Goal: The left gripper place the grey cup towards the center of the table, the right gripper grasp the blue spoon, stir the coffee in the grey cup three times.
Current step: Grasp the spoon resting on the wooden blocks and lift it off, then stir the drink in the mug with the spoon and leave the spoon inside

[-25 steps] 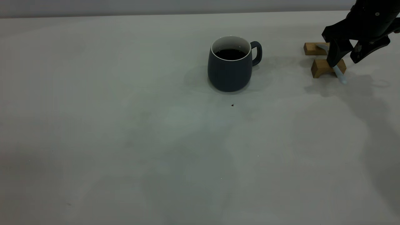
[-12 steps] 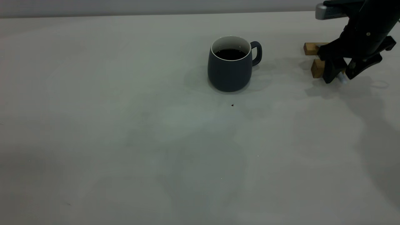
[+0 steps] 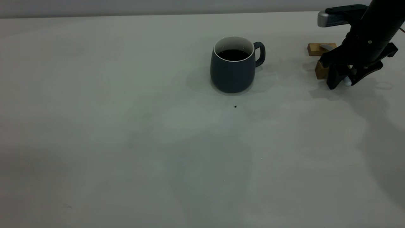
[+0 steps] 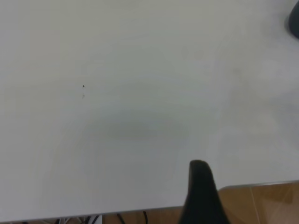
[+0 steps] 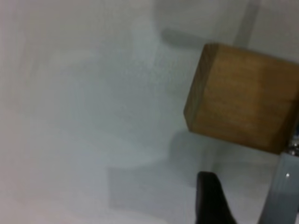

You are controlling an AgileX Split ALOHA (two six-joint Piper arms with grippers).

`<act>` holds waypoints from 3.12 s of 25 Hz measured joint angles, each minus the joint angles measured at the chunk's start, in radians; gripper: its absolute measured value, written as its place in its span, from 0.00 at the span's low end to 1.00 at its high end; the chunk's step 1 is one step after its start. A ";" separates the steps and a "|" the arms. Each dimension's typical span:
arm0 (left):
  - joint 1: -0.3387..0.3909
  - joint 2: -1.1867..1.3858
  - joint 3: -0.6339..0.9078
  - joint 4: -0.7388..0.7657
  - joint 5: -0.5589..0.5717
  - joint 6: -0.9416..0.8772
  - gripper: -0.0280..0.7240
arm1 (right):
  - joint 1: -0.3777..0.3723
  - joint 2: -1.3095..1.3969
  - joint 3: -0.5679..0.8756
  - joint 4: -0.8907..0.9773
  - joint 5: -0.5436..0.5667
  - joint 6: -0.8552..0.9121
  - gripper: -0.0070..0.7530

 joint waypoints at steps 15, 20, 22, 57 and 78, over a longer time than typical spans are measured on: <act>0.000 0.000 0.000 0.000 0.000 0.000 0.82 | 0.000 -0.146 0.000 -0.036 0.127 0.002 0.16; 0.000 0.000 0.000 0.000 0.000 0.000 0.82 | 0.039 -0.254 0.000 0.231 0.221 -0.012 0.16; 0.000 0.000 0.000 0.000 0.000 0.000 0.82 | 0.071 -0.256 0.000 0.394 0.294 -0.022 0.16; 0.000 0.000 0.000 0.000 0.000 0.000 0.82 | 0.109 -0.092 0.000 1.572 0.749 0.980 0.16; 0.000 0.000 0.000 0.000 0.000 0.000 0.82 | 0.082 0.153 -0.137 1.558 0.738 0.881 0.16</act>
